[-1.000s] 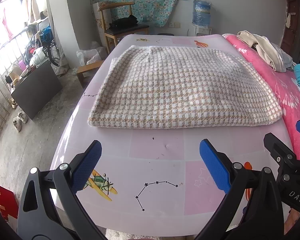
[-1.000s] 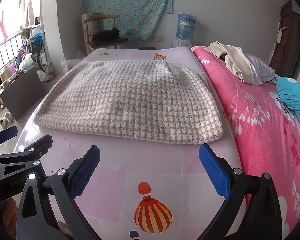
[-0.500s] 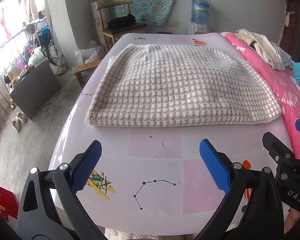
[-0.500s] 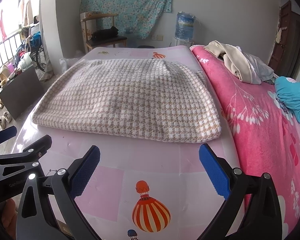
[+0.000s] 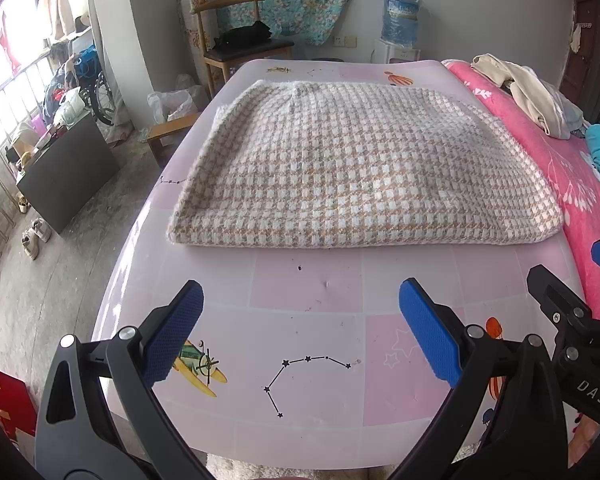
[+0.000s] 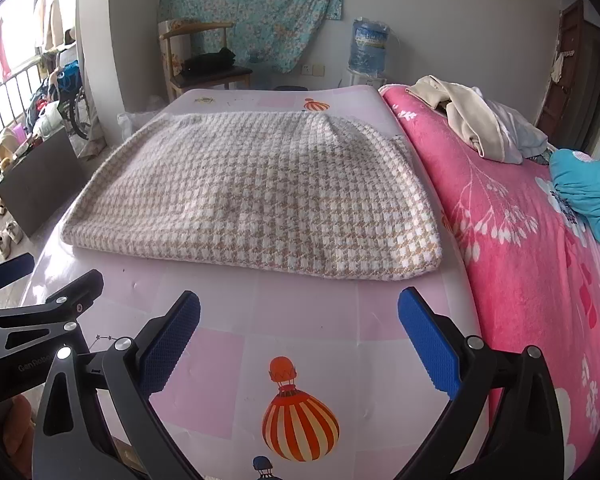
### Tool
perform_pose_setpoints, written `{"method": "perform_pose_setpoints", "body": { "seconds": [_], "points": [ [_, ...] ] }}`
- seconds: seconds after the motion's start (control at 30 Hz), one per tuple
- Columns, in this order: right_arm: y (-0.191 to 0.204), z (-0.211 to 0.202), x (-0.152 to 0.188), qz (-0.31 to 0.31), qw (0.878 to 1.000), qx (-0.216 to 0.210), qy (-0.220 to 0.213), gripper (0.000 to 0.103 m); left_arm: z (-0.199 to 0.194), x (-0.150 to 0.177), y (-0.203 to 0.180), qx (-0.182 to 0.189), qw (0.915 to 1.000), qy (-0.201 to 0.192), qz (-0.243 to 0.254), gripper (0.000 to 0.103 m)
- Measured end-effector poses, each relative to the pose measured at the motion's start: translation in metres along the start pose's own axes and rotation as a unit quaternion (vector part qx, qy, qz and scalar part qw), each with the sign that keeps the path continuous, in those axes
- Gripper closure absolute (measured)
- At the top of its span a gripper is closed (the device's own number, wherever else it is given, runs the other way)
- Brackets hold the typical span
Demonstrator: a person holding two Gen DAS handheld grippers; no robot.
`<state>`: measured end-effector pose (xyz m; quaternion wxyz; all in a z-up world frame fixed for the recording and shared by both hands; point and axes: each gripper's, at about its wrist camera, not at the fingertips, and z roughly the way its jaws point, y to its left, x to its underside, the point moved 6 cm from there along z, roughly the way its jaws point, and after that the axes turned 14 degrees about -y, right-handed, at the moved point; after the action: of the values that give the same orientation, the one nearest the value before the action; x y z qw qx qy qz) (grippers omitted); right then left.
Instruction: Fold large clothes
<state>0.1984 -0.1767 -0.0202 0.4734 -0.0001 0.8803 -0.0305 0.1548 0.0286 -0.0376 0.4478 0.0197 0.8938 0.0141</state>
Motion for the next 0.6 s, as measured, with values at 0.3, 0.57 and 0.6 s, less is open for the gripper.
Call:
{"method": "perform_pose_setpoints", "body": {
  "seconds": [0.3,0.57,0.6],
  "points": [
    [-0.0001,0.0005,-0.0018,-0.002,1.0,0.0,0.002,0.006,0.0002,-0.0003,-0.0002,0.0,1.0,0.0,0.0,0.008],
    [-0.001,0.0015,-0.0025,-0.003,1.0,0.0,0.002,0.006,0.0001,-0.0005,-0.0004,0.001,1.0,0.0,-0.001,0.008],
    [-0.0014,0.0016,-0.0031,-0.004,1.0,-0.001,0.002,0.006,0.0001,-0.0006,-0.0001,0.001,1.0,0.0,-0.001,0.008]
  ]
}}
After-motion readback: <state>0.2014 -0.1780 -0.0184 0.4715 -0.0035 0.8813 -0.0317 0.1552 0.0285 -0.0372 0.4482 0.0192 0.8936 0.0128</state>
